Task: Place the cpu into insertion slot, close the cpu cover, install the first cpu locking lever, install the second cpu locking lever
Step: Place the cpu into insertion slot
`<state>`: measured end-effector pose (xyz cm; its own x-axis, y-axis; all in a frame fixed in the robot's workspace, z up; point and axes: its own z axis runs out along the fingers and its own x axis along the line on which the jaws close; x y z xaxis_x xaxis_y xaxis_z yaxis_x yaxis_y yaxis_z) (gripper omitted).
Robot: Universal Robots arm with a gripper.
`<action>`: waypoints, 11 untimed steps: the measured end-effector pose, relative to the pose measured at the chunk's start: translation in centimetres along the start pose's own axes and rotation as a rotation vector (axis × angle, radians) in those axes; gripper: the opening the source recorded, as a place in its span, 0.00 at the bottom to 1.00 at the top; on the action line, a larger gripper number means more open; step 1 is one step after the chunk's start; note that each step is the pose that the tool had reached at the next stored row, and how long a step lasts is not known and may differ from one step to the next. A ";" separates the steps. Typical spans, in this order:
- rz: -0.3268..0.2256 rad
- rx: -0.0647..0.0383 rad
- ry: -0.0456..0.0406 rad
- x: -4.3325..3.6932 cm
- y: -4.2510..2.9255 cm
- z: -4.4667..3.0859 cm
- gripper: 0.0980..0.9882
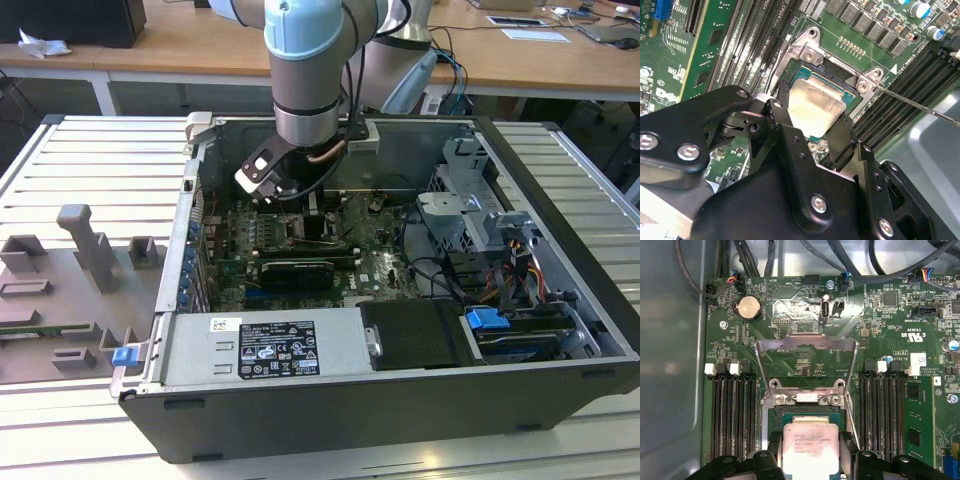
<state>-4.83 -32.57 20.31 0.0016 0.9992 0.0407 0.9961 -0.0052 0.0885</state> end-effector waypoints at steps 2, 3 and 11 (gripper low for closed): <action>0.004 0.000 -0.0012 0.05 0.00 0.09 0.50; 0.006 0.000 -0.0015 0.06 0.00 0.11 0.50; 0.011 0.000 -0.0069 0.12 -0.01 0.34 0.50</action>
<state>-4.81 -32.44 19.98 0.0128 0.9993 0.0348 0.9959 -0.0159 0.0886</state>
